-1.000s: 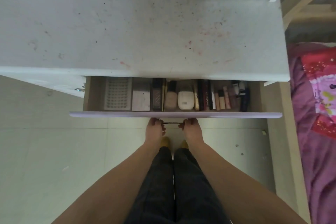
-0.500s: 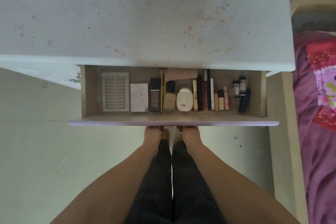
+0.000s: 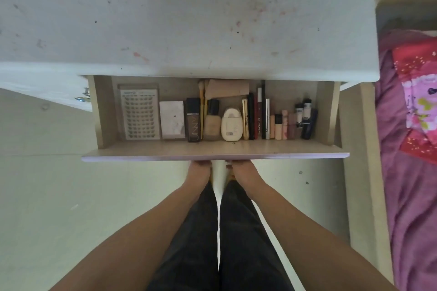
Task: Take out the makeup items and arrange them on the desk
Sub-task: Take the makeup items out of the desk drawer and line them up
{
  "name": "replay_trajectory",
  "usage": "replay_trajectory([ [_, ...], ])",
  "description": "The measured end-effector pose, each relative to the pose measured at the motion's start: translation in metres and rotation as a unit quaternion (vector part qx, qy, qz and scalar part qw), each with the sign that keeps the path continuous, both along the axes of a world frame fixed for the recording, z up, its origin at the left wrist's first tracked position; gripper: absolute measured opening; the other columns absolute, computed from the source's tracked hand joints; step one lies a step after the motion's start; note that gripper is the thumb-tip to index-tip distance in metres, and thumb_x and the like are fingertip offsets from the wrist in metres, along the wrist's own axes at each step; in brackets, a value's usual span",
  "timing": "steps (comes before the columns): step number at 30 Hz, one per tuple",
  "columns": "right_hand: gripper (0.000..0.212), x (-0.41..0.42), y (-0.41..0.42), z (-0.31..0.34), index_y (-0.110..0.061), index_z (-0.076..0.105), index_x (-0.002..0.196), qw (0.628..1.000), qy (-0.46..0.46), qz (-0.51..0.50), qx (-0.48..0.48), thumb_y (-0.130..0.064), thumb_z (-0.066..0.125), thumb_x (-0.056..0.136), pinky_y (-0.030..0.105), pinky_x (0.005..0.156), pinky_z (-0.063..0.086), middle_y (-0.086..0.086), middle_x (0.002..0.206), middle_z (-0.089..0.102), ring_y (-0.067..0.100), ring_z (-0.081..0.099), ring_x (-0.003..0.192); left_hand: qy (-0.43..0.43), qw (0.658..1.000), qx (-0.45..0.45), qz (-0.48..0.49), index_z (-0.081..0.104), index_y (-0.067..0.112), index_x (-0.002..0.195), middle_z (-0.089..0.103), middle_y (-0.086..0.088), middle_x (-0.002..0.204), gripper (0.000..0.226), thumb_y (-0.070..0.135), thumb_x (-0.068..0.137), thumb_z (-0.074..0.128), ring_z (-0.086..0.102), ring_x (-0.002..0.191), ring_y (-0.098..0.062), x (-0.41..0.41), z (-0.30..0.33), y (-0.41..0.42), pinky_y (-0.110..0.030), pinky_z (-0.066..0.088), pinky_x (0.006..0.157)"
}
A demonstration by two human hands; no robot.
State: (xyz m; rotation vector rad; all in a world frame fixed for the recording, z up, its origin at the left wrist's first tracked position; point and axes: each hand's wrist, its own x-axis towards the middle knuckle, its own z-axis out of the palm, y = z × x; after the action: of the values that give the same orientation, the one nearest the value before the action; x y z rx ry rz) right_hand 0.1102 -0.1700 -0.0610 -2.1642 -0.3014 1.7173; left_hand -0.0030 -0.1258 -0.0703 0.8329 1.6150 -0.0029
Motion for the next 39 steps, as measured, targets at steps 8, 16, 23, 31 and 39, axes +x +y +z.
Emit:
replay_trajectory([
  [8, 0.021, 0.088, -0.034, 0.067, -0.023, 0.06, 0.107, 0.976, -0.014, 0.209, 0.052, -0.026, 0.041, 0.1, 0.021, 0.085, 0.046, -0.009, 0.098, 0.06, 0.006, 0.057, 0.091, -0.017, 0.889, 0.026, -0.457, 0.06, 0.016, 0.113, 0.063, -0.003, 0.108, 0.027, 0.027, 0.098, 0.041, 0.06, 0.098, -0.017, 0.037, 0.068, -0.015, -0.031, 0.049, 0.091],
  [16, 0.021, 0.203, -0.009, 0.075, -0.011, 0.061, 0.105, 0.965, -0.138, 0.201, 0.102, -0.013, 0.041, 0.099, 0.019, 0.064, 0.047, 0.003, 0.093, 0.065, 0.014, 0.063, 0.077, -0.081, 0.903, 0.142, -0.397, 0.06, 0.013, 0.097, 0.059, 0.002, 0.084, 0.021, 0.02, 0.098, 0.04, 0.058, 0.082, -0.016, 0.172, 0.077, 0.024, -0.023, 0.046, 0.067],
  [23, 0.033, 0.211, 0.035, 0.028, -0.009, 0.049, 0.126, 0.794, -0.34, 0.47, 0.182, -0.01, 0.042, 0.093, 0.039, 0.096, 0.04, 0.013, 0.131, 0.044, 0.031, 0.042, 0.122, 0.144, 0.764, 0.333, -0.534, 0.04, 0.011, 0.136, 0.032, -0.02, 0.143, 0.044, 0.026, 0.095, 0.044, 0.036, 0.127, -0.034, 0.202, 0.012, 0.032, -0.041, 0.042, 0.095],
  [31, 0.03, 0.213, 0.03, 0.011, -0.008, 0.054, 0.118, 0.702, -0.401, 0.56, 0.18, -0.021, 0.047, 0.092, 0.04, 0.098, 0.034, 0.012, 0.132, 0.043, 0.031, 0.036, 0.124, 0.153, 0.736, 0.419, -0.51, 0.055, 0.006, 0.116, 0.05, -0.021, 0.125, 0.037, 0.023, 0.083, 0.058, 0.049, 0.111, -0.039, 0.199, 0.001, 0.023, -0.043, 0.043, 0.082],
  [39, 0.019, 0.22, 0.02, 0.027, -0.013, 0.05, 0.111, 0.793, -0.298, 0.472, 0.243, -0.023, 0.043, 0.097, 0.034, 0.08, 0.045, 0.008, 0.112, 0.059, 0.025, 0.055, 0.103, 0.023, 0.886, 0.314, -0.34, 0.049, 0.012, 0.104, 0.058, -0.006, 0.095, 0.012, 0.02, 0.095, 0.047, 0.058, 0.086, -0.023, 0.202, 0.016, 0.017, -0.027, 0.038, 0.069],
])
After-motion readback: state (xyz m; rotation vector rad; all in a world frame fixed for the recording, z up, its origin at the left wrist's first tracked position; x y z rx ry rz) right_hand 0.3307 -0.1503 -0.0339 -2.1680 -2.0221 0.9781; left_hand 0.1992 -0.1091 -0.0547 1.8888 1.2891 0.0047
